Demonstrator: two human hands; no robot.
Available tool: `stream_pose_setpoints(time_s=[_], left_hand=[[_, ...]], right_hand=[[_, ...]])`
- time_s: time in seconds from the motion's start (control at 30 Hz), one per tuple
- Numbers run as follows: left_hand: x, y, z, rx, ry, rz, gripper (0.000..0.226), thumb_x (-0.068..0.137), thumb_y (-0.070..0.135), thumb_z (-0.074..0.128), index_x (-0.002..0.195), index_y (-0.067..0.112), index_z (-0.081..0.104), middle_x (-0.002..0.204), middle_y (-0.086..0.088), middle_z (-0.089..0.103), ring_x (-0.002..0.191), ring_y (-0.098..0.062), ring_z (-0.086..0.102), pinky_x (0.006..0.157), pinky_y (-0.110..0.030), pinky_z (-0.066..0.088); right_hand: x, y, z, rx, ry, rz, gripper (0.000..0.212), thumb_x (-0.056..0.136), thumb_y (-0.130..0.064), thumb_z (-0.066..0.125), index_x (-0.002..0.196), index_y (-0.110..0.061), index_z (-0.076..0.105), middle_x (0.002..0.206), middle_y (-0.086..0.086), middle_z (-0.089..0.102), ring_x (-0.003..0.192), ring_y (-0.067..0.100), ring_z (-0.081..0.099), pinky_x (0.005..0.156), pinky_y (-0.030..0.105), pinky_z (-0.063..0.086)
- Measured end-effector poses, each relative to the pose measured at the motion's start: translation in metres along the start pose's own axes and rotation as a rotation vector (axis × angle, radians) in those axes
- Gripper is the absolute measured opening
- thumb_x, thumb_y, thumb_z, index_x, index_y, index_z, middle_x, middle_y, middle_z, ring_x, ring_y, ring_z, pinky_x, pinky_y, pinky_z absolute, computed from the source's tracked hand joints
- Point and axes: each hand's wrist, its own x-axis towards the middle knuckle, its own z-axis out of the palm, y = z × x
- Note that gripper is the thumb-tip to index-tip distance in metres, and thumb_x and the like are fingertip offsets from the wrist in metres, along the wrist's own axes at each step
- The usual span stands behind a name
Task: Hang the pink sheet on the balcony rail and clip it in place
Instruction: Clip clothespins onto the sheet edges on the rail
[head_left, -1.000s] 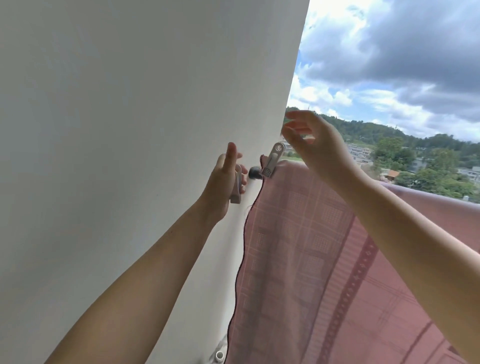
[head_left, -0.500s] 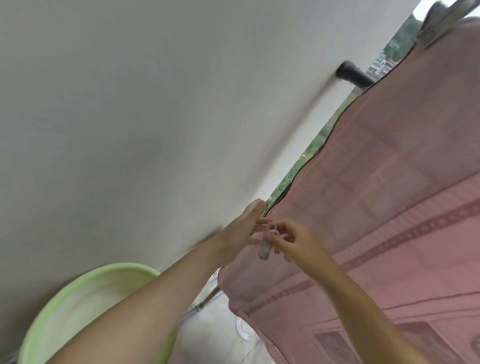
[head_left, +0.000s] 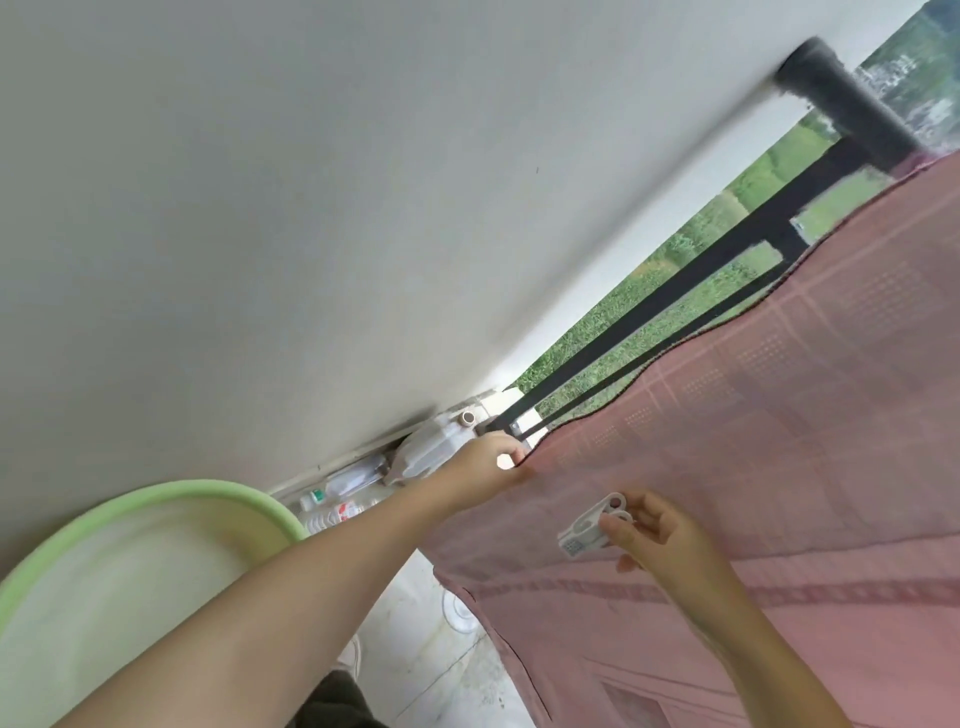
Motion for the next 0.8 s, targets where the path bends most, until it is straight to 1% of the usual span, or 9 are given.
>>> stream_pose_setpoints(time_s=[0.13,0.2,0.27,0.37,0.4,0.53,0.67,0.73,0.8], left_hand=[[0.014,0.004,-0.007,-0.107,0.055,0.032,0.034,0.089,0.022,0.060,0.059,0.027,0.045,0.129,-0.010,0.059,0.120,-0.015,0.051,0.101,-0.028,0.036],[0.028,0.013,-0.009,-0.203,0.049,0.024,0.030,0.089,0.017,0.059,0.062,0.024,0.049,0.137,-0.009,0.053,0.128,-0.017,0.047,0.106,-0.029,0.032],[0.040,0.019,-0.004,-0.356,-0.123,-0.080,0.021,0.089,0.015,0.060,0.069,0.019,0.058,0.129,-0.007,0.060,0.119,-0.015,0.054,0.105,-0.029,0.037],[0.050,0.020,0.007,-0.464,-0.455,-0.198,0.018,0.091,0.016,0.056,0.074,0.017,0.062,0.080,0.005,0.066,0.079,-0.005,0.060,0.084,-0.024,0.043],[0.052,0.019,0.009,-0.478,-0.503,-0.221,0.015,0.089,0.018,0.057,0.075,0.017,0.062,0.077,0.005,0.064,0.077,-0.006,0.058,0.083,-0.026,0.043],[0.060,0.010,0.007,-0.546,-0.587,-0.248,0.028,0.073,0.029,0.064,0.094,0.011,0.062,0.090,-0.002,0.064,0.085,-0.013,0.059,0.083,-0.024,0.049],[0.061,0.010,-0.005,-0.523,-0.499,-0.223,0.011,0.086,0.024,0.060,0.075,0.020,0.062,0.062,0.016,0.062,0.065,-0.001,0.052,0.063,-0.013,0.043],[0.061,0.007,-0.009,-0.596,-0.485,-0.212,0.019,0.090,0.025,0.055,0.073,0.023,0.064,0.066,0.016,0.064,0.068,-0.001,0.055,0.071,-0.018,0.044],[0.058,0.016,-0.010,-0.617,-0.548,-0.242,0.018,0.088,0.037,0.054,0.087,0.029,0.070,0.103,0.007,0.068,0.098,-0.007,0.059,0.092,-0.027,0.044]], right_hand=[[0.019,0.002,-0.002,-0.029,-0.077,0.022,0.018,0.081,-0.003,0.064,0.088,-0.018,0.061,0.073,-0.012,0.073,0.065,-0.004,0.063,0.051,0.014,0.048],[0.027,0.002,0.001,-0.049,-0.108,0.026,0.019,0.080,-0.003,0.065,0.087,-0.021,0.062,0.076,-0.008,0.072,0.069,-0.002,0.063,0.053,0.014,0.048],[0.033,0.002,0.004,-0.084,-0.119,0.014,0.020,0.079,-0.006,0.067,0.085,-0.025,0.063,0.080,-0.007,0.072,0.074,0.003,0.063,0.061,0.019,0.049],[0.037,0.006,0.002,-0.121,-0.117,0.007,0.024,0.079,-0.009,0.069,0.085,-0.031,0.064,0.082,-0.013,0.073,0.083,0.011,0.065,0.074,0.030,0.050],[0.037,0.008,0.000,-0.134,-0.117,0.006,0.024,0.078,-0.010,0.069,0.085,-0.032,0.064,0.084,-0.014,0.073,0.085,0.012,0.065,0.077,0.031,0.050],[0.037,0.014,-0.008,-0.145,-0.100,0.006,0.021,0.078,-0.010,0.070,0.087,-0.027,0.064,0.090,-0.007,0.074,0.088,0.013,0.068,0.081,0.032,0.051],[0.034,0.018,-0.006,-0.107,-0.121,0.024,0.021,0.079,-0.006,0.068,0.087,-0.024,0.062,0.083,-0.017,0.072,0.080,0.002,0.065,0.071,0.023,0.048],[0.033,0.018,-0.003,-0.092,-0.128,0.024,0.021,0.079,-0.006,0.068,0.088,-0.025,0.061,0.084,-0.019,0.072,0.080,0.001,0.065,0.070,0.023,0.048],[0.033,0.018,0.000,-0.084,-0.118,0.022,0.021,0.078,-0.007,0.068,0.088,-0.025,0.061,0.085,-0.017,0.072,0.082,0.002,0.065,0.071,0.025,0.048]])
